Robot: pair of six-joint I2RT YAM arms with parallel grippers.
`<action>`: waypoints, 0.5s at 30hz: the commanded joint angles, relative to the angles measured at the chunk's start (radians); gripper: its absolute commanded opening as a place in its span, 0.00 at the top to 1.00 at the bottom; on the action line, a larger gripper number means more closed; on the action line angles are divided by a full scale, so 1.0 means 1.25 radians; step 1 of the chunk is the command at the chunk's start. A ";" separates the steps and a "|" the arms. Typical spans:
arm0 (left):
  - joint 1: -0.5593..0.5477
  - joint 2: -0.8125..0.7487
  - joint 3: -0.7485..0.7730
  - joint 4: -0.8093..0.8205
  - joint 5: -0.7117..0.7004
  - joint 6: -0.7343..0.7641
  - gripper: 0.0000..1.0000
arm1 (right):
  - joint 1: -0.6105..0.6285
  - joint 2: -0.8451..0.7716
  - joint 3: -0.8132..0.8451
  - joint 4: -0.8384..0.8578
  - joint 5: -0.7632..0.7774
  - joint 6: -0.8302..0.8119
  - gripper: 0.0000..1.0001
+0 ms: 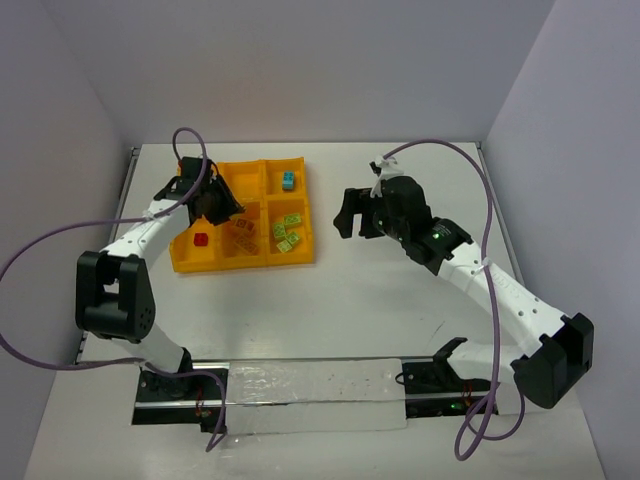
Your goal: Sort the legos into containers by color
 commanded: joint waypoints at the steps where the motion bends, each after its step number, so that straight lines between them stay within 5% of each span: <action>1: -0.010 0.009 0.016 0.046 -0.042 -0.004 0.36 | -0.006 -0.021 -0.007 0.006 0.008 0.005 0.08; 6: -0.013 0.015 0.027 0.034 -0.056 0.002 0.11 | -0.006 -0.016 -0.011 0.008 0.004 0.006 0.08; 15: -0.024 -0.081 0.094 -0.027 -0.094 0.012 0.10 | -0.006 -0.024 0.008 -0.016 0.060 0.001 0.00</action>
